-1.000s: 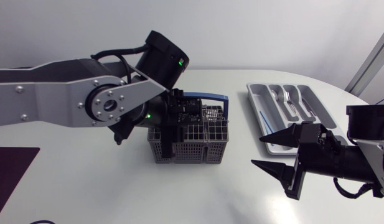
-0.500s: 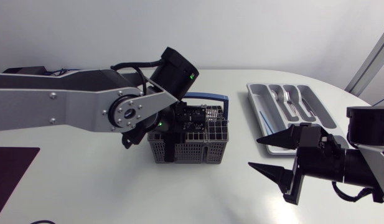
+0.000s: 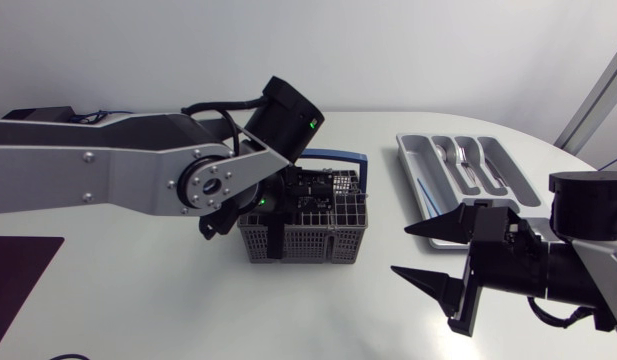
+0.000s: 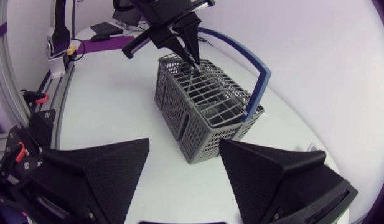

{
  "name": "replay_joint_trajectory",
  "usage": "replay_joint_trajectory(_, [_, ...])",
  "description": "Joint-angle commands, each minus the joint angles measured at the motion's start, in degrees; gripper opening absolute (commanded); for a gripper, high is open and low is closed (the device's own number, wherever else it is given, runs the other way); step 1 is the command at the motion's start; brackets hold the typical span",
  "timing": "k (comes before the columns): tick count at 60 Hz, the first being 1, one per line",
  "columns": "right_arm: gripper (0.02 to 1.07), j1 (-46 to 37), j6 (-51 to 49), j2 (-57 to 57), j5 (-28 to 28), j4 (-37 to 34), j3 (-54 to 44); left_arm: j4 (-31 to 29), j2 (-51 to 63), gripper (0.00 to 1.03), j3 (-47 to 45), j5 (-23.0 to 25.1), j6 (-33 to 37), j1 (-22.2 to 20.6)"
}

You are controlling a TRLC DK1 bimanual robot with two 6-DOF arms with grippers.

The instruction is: Unload the cutlery basket into the drawer organizer.

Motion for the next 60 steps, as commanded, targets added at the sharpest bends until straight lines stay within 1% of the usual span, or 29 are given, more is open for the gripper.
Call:
replay_joint_trajectory(1, [0.83, 2.54, 3.31, -0.6, 1.51, 1.59, -1.01, -0.28, 0.8, 0.06, -0.13, 0.05, 0.17, -0.99])
replay_joint_trajectory(14, [0.83, 9.31, 7.35, 0.81, 7.13, 5.1, 0.31, -0.19, 0.72, 0.04, 0.14, 0.05, 0.17, -0.9])
replay_joint_trajectory(29, [0.82, 14.4, 11.22, 5.47, 12.85, 9.94, 2.24, -0.1, -0.95, 0.04, 1.19, -0.74, -0.88, -0.9])
replay_joint_trajectory(35, [0.77, 15.63, 12.62, 7.4, 14.08, 12.04, 2.86, 0.25, -1.57, 0.04, 1.02, -0.92, -1.06, -0.81])
replay_joint_trajectory(39, [0.68, 16.78, 13.5, 8.9, 15.31, 13.8, 3.3, 0.42, -2.1, 0.04, 0.75, -1.18, -1.14, -0.81])
replay_joint_trajectory(42, [0.59, 17.57, 14.03, 10.04, 15.84, 15.03, 3.74, 0.78, -2.45, 0.04, 0.58, -1.27, -1.32, -0.9])
replay_joint_trajectory(48, [0.38, 19.33, 15.35, 13.38, 17.59, 17.58, 4.88, 0.86, -3.15, 0.04, 0.58, -1.36, -1.94, -0.99])
replay_joint_trajectory(51, [0.26, 20.12, 15.88, 15.75, 18.74, 19.25, 5.58, 0.95, -3.42, 0.04, 0.67, -1.53, -2.02, -0.99])
replay_joint_trajectory(55, [0.12, 20.38, 16.84, 18.74, 19.18, 21.36, 6.55, 1.13, -3.68, 0.04, 0.67, -1.62, -2.02, -0.99])
replay_joint_trajectory(60, [0.1, 20.82, 17.2, 21.55, 19.97, 23.82, 7.43, 1.22, -3.94, 0.04, 0.49, -1.71, -2.11, -0.99])
